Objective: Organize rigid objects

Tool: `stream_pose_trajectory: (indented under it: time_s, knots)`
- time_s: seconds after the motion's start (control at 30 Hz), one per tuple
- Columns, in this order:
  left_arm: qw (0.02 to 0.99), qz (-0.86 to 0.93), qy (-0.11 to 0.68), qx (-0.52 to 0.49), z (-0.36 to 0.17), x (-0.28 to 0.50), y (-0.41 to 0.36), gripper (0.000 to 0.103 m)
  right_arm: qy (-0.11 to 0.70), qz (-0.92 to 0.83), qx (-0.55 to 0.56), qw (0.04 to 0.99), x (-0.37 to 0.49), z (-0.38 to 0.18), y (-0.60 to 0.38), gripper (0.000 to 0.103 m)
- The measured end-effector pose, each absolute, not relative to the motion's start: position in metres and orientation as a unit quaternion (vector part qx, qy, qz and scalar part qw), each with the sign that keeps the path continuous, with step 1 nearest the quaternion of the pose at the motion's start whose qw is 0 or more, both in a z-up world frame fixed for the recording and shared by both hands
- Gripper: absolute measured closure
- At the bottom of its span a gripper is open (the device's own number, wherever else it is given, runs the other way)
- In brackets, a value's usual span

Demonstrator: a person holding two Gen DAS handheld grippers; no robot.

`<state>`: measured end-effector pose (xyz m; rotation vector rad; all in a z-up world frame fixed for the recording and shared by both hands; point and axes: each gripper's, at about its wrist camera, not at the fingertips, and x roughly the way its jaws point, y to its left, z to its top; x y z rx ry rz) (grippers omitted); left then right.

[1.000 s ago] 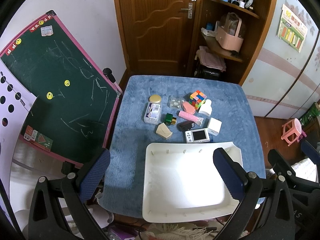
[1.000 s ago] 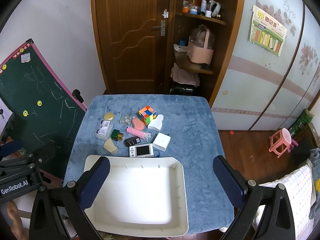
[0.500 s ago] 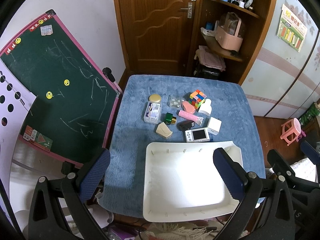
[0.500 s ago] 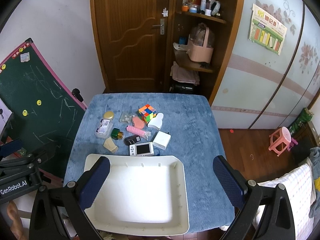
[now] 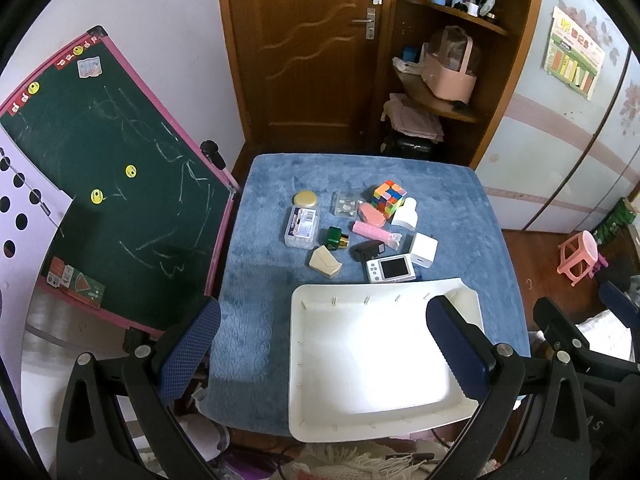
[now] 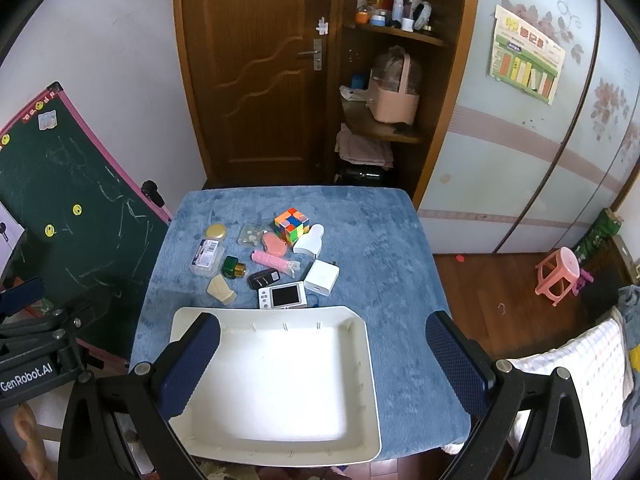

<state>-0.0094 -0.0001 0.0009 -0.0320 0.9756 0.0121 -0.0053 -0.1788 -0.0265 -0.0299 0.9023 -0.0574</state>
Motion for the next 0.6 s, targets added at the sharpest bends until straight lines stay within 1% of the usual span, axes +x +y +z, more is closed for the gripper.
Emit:
stream_pose_trajectory:
  time_s: [0.6]
  knots:
    - [0.887, -0.029, 0.461, -0.003, 0.005, -0.016, 0.015, 0.001, 0.425, -0.080, 0.005, 0.902, -0.024, -0.018, -0.173, 0.000]
